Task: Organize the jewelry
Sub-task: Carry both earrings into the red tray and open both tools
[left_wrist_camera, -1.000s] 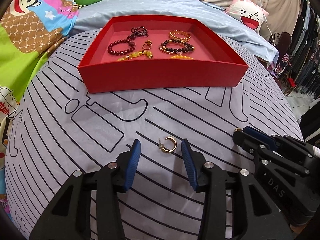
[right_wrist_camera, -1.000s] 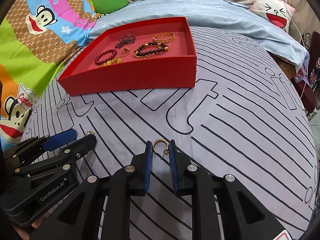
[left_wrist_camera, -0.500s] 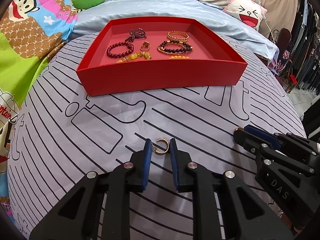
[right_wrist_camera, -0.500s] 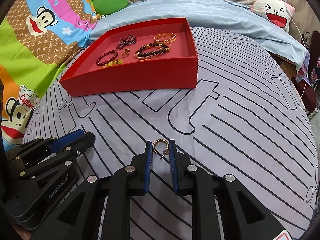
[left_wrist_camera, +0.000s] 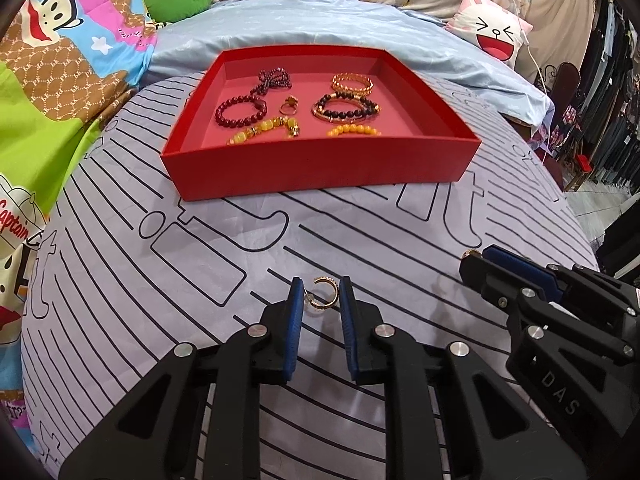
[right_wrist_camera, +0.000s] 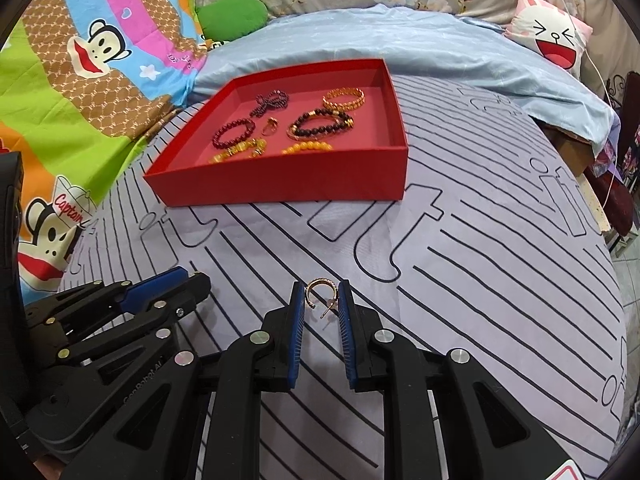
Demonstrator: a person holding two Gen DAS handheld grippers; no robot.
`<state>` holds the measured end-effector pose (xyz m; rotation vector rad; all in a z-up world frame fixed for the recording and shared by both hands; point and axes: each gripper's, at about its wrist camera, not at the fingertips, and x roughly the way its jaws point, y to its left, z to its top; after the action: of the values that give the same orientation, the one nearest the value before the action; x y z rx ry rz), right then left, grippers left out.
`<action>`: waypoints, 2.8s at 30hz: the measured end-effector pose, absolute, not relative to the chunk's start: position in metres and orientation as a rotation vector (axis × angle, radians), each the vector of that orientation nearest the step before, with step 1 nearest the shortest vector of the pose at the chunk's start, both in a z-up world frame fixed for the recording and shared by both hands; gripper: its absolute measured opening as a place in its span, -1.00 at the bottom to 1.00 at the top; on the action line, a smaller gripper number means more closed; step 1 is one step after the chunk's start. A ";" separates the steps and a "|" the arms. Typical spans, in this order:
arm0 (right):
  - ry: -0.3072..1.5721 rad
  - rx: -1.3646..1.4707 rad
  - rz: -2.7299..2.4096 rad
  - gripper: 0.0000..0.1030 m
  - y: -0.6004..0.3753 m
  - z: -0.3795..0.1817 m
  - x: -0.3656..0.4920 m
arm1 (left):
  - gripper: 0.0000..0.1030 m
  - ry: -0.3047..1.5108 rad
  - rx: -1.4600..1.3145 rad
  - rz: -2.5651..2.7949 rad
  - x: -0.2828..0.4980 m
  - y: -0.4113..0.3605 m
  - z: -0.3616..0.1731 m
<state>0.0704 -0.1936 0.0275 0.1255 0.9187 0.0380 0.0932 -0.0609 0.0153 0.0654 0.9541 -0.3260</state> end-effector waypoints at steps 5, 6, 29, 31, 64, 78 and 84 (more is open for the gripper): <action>0.894 0.126 0.053 -0.68 -0.191 0.040 0.068 | -0.65 0.933 0.057 -0.332 0.092 -0.060 0.029; 0.888 0.125 0.057 -0.68 -0.190 0.043 0.068 | -0.65 0.928 0.056 -0.332 0.092 -0.060 0.031; 0.737 0.083 0.054 -0.68 -0.190 0.107 0.133 | -0.65 0.783 0.042 -0.318 0.163 -0.069 0.099; 0.730 0.084 0.049 -0.68 -0.191 0.109 0.144 | -0.65 0.776 0.042 -0.314 0.174 -0.071 0.101; 0.838 0.112 0.005 -0.68 -0.203 0.049 0.247 | -0.65 0.871 0.078 -0.269 0.278 -0.085 0.041; 0.849 0.097 -0.011 -0.67 -0.201 0.040 0.251 | -0.47 0.893 0.089 -0.248 0.284 -0.084 0.029; 0.839 0.093 -0.016 -0.66 -0.200 0.044 0.248 | -0.36 0.879 0.090 -0.231 0.280 -0.082 0.031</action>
<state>0.2479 -0.1996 0.0441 0.0934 0.8390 -0.0157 0.2802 -0.0821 0.0315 0.0899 0.8793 -0.2308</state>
